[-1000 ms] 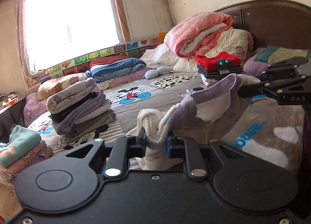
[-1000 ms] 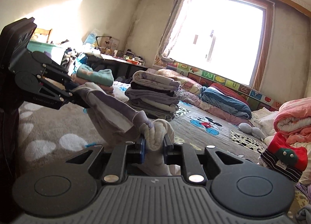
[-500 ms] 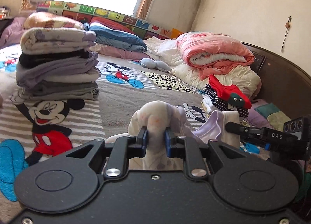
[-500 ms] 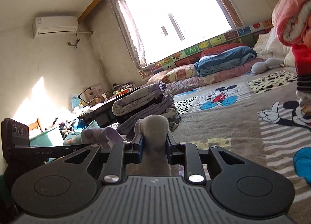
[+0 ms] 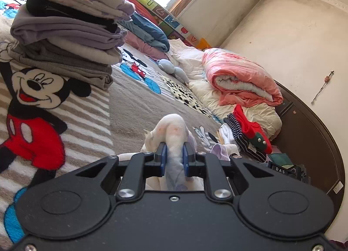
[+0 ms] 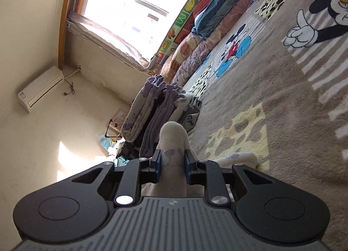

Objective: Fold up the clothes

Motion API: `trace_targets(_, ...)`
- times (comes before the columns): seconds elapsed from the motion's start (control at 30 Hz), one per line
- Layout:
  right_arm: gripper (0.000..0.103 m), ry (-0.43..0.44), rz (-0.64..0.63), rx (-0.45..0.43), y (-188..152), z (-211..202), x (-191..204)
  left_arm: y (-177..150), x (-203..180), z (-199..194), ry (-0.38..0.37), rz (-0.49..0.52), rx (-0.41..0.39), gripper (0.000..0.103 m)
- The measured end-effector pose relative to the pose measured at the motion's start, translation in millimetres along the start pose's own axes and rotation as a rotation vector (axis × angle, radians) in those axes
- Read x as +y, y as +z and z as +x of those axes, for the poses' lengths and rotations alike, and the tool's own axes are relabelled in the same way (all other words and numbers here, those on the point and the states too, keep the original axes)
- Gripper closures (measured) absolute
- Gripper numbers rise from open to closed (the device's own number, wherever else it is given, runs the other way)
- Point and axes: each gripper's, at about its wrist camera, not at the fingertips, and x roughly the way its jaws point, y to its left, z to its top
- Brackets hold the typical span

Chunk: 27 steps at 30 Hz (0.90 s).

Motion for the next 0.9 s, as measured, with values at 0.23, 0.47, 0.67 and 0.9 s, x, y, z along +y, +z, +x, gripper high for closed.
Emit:
trace_targets(0.23, 0.08, -0.096, 0.042, 0.015, -9.4, 11.5, -23.6, -8.5, 11.4, 13.4, 0.056, -0.045, 0.049, 0.09)
trace_targets(0.47, 0.064, -0.142, -0.052, -0.038, -7.0, -4.9, -2.4, -10.4, 4.6, 8.4, 0.06, -0.039, 0.006, 0.084)
trace_targets(0.67, 0.045, -0.229, -0.438, -0.131, -22.2, -48.9, 60.7, -10.7, -30.3, -23.2, 0.14, 0.118, -0.099, 0.06)
trace_targets(0.9, 0.039, -0.281, -0.704, -0.088, -64.5, -59.5, 101.8, -38.8, -47.3, -50.1, 0.161, 0.141, -0.017, 0.058)
